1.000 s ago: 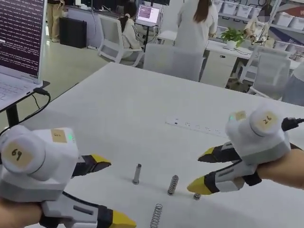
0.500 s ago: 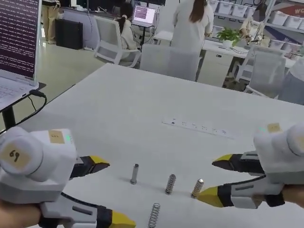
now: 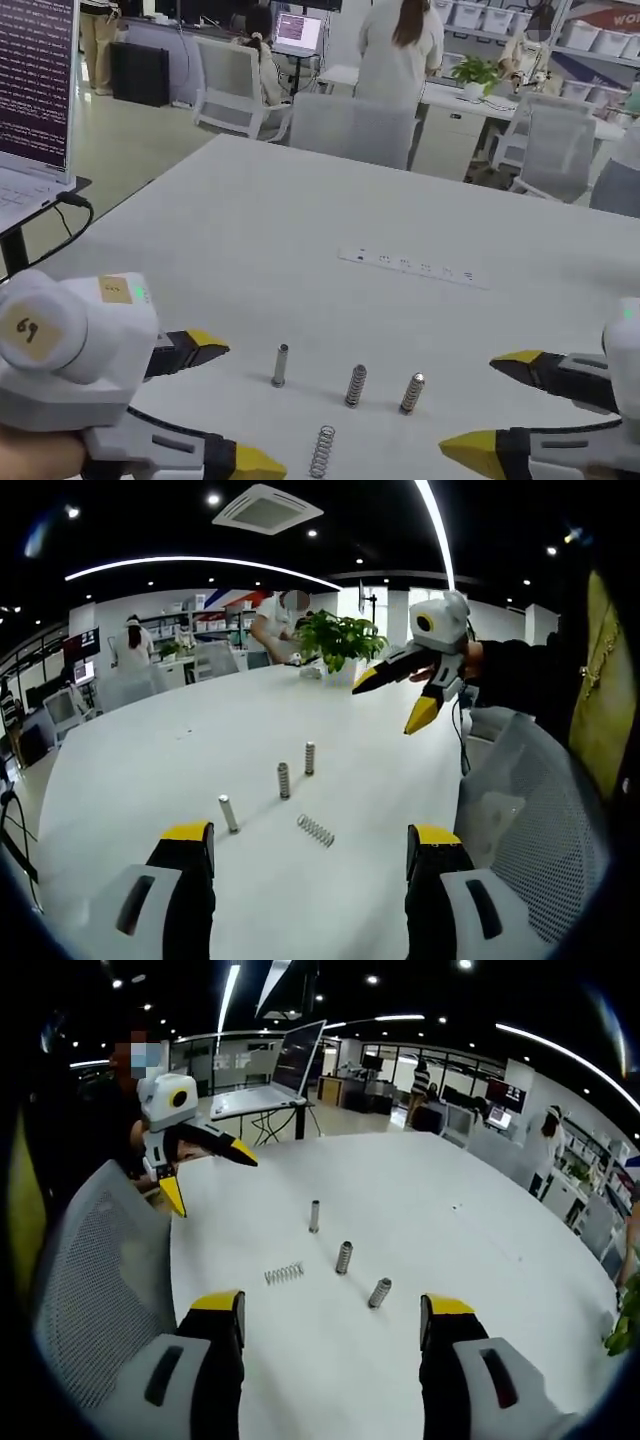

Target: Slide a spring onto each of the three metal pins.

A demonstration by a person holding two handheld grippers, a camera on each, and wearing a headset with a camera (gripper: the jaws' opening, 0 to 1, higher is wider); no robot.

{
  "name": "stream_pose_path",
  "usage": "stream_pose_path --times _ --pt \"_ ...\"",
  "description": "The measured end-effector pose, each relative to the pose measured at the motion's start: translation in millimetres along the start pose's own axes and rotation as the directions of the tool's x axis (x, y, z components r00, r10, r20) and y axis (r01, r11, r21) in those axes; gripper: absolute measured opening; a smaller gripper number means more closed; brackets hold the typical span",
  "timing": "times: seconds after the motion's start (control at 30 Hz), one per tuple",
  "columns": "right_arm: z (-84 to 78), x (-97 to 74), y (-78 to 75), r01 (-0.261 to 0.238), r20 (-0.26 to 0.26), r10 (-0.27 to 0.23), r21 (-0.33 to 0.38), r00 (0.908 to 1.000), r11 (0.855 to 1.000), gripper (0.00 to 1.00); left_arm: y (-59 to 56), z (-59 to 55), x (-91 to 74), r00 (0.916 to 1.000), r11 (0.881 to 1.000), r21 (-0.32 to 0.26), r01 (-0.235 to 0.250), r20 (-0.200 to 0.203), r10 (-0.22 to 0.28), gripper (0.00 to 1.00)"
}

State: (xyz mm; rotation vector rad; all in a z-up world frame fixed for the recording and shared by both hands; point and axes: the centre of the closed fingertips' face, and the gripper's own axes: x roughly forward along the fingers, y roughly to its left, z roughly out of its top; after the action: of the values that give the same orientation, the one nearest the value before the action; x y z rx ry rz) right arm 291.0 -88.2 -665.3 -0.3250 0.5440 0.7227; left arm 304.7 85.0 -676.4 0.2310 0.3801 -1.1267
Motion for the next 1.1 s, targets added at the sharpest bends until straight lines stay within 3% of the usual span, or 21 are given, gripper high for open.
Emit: stream_pose_path --times 0.17,0.53,1.1 --pt "-2.8 -8.5 -1.5 0.022 0.032 -0.023 0.029 0.9992 0.999 0.72 -1.8 0.9 1.2 1.0000 1.000 0.000 0.000 -0.001 0.000 0.76" --pt "-8.0 -11.4 -0.2 0.033 0.054 -0.037 0.059 0.9979 0.998 0.80 -4.3 2.5 3.8 1.0000 1.000 -0.010 -0.001 -0.009 0.001 0.76" --pt "-8.1 -9.5 -2.1 0.039 0.104 -0.048 0.090 0.9934 0.995 0.96 -7.9 -6.5 19.9 0.9972 0.998 -0.062 0.000 -0.075 -0.005 0.73"
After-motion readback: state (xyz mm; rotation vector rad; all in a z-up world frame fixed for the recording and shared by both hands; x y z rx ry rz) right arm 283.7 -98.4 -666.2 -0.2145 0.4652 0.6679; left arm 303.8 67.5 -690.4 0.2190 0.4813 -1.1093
